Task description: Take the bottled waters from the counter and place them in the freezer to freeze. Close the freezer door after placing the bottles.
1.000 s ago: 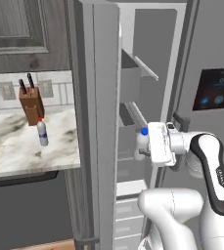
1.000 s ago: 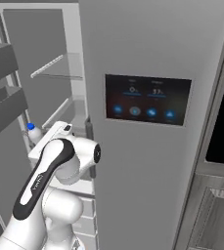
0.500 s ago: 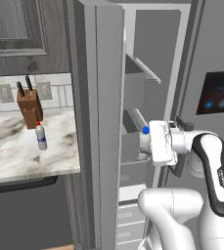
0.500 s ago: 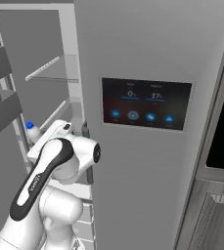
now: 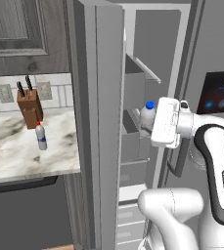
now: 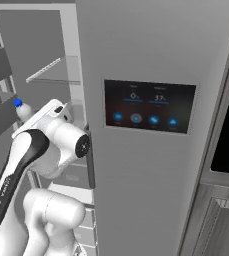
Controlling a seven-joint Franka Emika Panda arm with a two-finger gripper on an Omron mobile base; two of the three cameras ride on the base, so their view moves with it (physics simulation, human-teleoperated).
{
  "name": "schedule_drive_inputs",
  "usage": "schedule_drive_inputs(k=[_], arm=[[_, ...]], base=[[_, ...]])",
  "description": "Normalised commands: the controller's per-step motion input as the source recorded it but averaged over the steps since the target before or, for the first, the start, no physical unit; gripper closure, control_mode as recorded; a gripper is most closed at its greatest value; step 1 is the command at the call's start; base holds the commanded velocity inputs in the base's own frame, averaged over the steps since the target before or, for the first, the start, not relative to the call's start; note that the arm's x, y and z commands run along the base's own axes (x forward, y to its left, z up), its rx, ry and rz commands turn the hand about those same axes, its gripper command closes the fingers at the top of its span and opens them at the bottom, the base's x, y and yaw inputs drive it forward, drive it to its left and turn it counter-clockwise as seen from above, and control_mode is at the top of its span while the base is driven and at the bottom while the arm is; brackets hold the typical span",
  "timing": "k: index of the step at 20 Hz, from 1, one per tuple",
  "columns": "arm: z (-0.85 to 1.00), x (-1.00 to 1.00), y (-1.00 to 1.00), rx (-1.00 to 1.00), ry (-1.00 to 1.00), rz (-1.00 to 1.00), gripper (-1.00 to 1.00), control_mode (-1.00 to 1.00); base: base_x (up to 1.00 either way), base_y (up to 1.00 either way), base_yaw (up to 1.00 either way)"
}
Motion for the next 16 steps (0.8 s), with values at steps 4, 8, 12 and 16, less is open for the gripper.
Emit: schedule_drive_inputs(k=[4, 8, 12, 16], arm=[[0.97, -0.46, -0.14, 0.11, -0.18, -0.18, 1.00, -1.00], [0.87, -0.21, -0.18, 0.14, -0.15, -0.15, 1.00, -1.00], [0.60, -0.05, -0.12, 0.24, -0.05, -0.13, 1.00, -1.00], [0.11, 0.04, 0.00, 0.26, 0.00, -0.14, 1.00, -1.00]], base=[[0.00, 0.00, 0.00], [0.00, 0.00, 0.00], [0.00, 0.00, 0.00], [0.00, 0.00, 0.00]])
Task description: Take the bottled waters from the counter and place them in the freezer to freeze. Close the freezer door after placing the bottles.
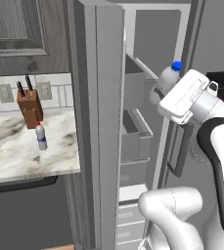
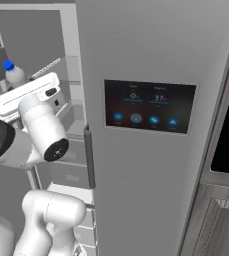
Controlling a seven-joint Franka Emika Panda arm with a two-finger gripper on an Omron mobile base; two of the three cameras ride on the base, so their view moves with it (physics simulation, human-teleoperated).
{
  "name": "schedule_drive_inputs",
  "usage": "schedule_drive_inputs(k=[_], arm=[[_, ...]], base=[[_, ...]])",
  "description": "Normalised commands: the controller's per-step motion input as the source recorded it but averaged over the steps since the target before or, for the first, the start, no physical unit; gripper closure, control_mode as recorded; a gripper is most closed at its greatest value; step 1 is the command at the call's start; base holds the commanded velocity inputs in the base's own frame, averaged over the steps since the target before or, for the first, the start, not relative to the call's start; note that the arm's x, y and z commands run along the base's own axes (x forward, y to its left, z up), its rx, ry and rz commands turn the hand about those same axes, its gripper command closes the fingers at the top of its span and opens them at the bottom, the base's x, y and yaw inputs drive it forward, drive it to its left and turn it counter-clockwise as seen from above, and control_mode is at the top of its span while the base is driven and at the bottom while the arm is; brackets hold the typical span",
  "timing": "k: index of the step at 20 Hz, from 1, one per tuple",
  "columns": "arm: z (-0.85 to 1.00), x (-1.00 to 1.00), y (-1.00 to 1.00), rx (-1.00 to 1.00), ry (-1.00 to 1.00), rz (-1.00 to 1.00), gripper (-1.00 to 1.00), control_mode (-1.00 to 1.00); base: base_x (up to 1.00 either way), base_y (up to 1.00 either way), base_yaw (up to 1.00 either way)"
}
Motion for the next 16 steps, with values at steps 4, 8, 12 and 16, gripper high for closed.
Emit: schedule_drive_inputs(k=[4, 8, 12, 16], arm=[[0.00, 0.00, 0.00, 0.25, -0.03, -0.06, 1.00, -1.00], [0.15, 0.08, 0.00, 0.00, -0.02, -0.01, 1.00, -1.00], [0.40, 0.23, 0.00, 0.00, 0.01, -0.06, 1.00, -1.00], [0.26, 0.25, -0.01, 0.00, 0.15, -0.03, 1.00, -1.00]], base=[[0.00, 0.00, 0.00], [0.00, 0.00, 0.00], [0.00, 0.00, 0.00], [0.00, 0.00, 0.00]])
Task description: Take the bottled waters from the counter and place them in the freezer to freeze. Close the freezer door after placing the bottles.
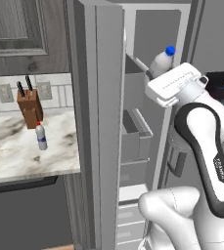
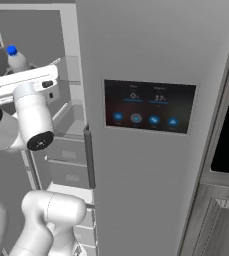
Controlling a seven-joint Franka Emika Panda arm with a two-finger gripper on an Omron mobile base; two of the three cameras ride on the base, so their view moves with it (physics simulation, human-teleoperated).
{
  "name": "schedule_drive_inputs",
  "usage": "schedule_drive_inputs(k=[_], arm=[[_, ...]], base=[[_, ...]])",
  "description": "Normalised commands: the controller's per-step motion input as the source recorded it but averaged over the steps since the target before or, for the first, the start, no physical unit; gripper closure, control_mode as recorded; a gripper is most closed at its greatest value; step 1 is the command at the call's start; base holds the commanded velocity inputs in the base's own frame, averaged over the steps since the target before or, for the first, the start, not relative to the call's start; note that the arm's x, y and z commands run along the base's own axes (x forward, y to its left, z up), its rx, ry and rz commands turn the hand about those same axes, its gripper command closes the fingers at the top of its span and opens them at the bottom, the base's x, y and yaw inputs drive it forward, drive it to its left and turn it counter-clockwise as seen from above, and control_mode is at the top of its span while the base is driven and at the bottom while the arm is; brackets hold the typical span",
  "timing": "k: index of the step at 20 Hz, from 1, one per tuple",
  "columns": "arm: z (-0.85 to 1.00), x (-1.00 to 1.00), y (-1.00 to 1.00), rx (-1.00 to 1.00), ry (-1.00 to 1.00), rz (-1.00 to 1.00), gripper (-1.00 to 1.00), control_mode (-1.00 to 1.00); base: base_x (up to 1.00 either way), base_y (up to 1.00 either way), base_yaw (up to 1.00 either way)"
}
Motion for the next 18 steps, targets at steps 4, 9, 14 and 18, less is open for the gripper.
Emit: schedule_drive_inputs(k=[4, 9, 14, 18], arm=[[0.00, 0.26, 0.00, 0.00, 0.16, 0.00, 1.00, -1.00], [0.05, 0.05, 0.00, 0.00, 0.05, 0.00, 1.00, -1.00], [0.03, 0.19, 0.00, -0.05, 0.02, 0.00, 1.00, -1.00], [-0.05, 0.55, 0.00, -0.09, 0.14, -0.05, 1.00, -1.00]], base=[[0.00, 0.00, 0.00], [0.00, 0.00, 0.00], [0.00, 0.00, 0.00], [0.00, 0.00, 0.00]])
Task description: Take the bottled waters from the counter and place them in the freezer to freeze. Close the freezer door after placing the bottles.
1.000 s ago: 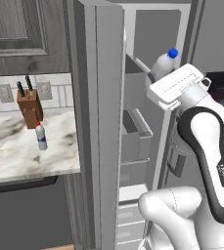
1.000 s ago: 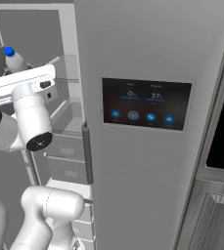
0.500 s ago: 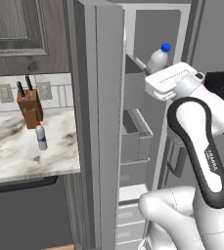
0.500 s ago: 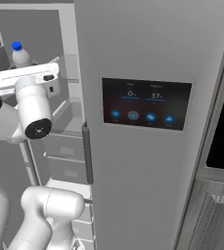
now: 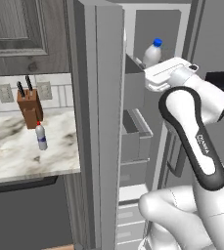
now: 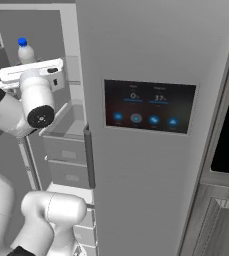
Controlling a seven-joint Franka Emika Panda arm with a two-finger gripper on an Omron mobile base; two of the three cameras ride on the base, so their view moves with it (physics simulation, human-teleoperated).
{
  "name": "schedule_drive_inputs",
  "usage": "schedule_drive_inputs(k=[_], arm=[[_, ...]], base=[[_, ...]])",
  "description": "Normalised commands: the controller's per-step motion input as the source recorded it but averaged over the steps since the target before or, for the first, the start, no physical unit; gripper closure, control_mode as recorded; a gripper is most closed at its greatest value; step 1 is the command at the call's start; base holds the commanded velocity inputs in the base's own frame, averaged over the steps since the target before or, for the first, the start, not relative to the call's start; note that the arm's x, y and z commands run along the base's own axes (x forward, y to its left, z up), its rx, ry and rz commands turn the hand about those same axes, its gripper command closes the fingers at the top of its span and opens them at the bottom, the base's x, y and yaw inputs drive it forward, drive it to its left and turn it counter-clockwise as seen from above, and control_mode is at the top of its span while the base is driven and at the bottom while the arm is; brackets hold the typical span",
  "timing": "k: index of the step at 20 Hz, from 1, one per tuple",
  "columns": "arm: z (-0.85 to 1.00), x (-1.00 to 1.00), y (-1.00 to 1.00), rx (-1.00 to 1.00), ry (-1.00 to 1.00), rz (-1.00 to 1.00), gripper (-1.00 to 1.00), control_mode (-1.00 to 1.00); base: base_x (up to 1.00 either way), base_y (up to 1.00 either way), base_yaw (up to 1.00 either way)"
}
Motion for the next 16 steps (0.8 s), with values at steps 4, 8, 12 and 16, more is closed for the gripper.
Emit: schedule_drive_inputs(k=[4, 8, 12, 16], arm=[[-0.02, 0.58, 0.00, -0.03, 0.13, -0.07, 1.00, -1.00], [0.00, 0.63, 0.00, 0.00, 0.04, -0.08, 1.00, -1.00], [-0.02, 0.66, 0.00, 0.00, 0.04, -0.08, 1.00, -1.00], [-0.31, 0.46, 0.00, 0.00, 0.06, -0.05, 1.00, -1.00]], base=[[0.00, 0.00, 0.00], [0.00, 0.00, 0.00], [0.00, 0.00, 0.00], [0.00, 0.00, 0.00]])
